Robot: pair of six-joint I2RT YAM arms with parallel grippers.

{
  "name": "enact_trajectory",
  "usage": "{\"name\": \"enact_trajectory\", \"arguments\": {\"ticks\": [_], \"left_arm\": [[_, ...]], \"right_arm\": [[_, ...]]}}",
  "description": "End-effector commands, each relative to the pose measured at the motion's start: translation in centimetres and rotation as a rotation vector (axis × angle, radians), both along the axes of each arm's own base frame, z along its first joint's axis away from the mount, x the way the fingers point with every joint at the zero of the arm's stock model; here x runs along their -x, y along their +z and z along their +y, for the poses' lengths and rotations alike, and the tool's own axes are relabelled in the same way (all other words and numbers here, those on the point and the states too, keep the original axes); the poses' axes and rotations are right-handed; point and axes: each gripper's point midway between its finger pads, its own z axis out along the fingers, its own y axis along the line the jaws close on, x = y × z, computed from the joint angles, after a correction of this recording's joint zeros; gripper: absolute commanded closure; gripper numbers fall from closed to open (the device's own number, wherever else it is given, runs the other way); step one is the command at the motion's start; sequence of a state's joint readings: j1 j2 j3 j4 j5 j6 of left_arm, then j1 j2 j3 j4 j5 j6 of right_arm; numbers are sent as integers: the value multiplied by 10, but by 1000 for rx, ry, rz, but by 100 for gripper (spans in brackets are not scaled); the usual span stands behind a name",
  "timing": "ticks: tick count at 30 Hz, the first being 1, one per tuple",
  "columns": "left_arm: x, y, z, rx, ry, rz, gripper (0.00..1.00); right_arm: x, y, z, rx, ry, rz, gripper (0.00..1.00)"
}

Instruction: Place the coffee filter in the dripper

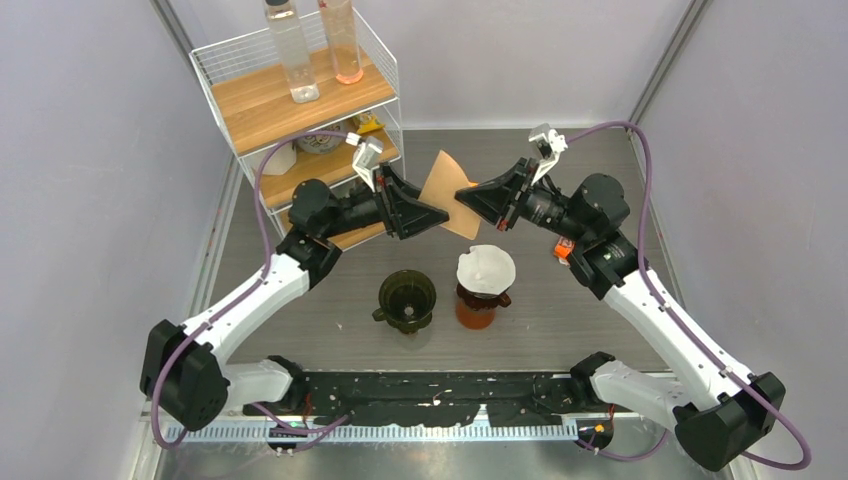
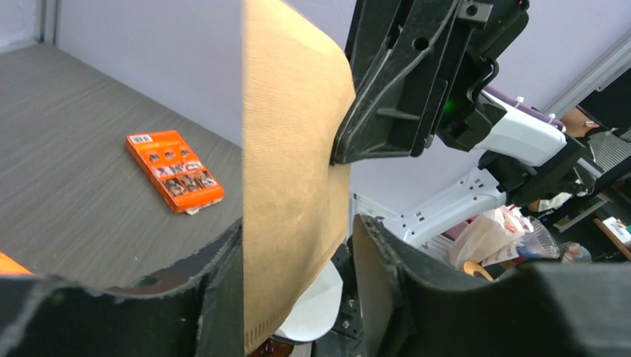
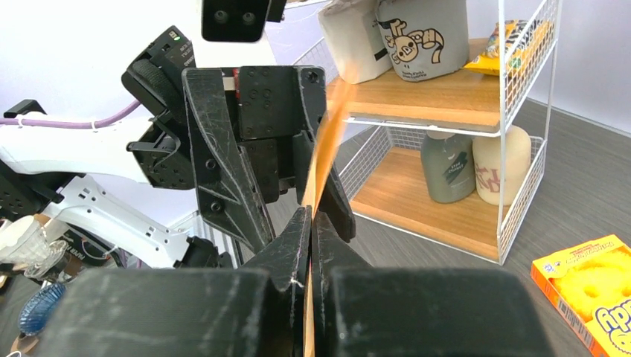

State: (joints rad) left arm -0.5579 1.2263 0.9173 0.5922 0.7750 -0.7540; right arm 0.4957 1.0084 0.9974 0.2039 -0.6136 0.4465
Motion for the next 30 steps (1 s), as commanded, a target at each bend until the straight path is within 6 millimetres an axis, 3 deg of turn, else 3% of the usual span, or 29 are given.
{"name": "enact_trajectory", "arguments": {"ticks": [1, 6, 11, 13, 15, 16, 18, 20, 25, 30], "left_arm": [[2, 20, -1, 56, -22, -23, 52], [-3, 18, -2, 64, -13, -3, 72], [-8, 17, -2, 62, -6, 8, 84], [-9, 16, -1, 57, -1, 4, 93], [-8, 15, 0, 52, -1, -4, 100], [-6, 14, 1, 47, -7, -13, 100], [-3, 13, 2, 38, -16, -28, 100], [0, 11, 4, 27, -17, -39, 100], [8, 3, 9, -2, -30, -71, 100], [15, -1, 12, -27, -40, -116, 100]], "right_arm": [[-4, 10, -2, -49, -30, -27, 95], [-7, 3, -2, -43, -43, -14, 95], [-9, 1, -4, -39, -63, -17, 95], [-9, -2, -6, -29, -70, -19, 90], [-8, -4, -8, -18, -82, -21, 77], [-8, -4, -10, -15, -91, -25, 63], [-11, -8, -16, 1, -128, -32, 43], [-17, -14, -25, 18, -179, -26, 28], [-26, -27, -53, 44, -286, -14, 14], [-31, -47, -76, 87, -367, 1, 11]]}}
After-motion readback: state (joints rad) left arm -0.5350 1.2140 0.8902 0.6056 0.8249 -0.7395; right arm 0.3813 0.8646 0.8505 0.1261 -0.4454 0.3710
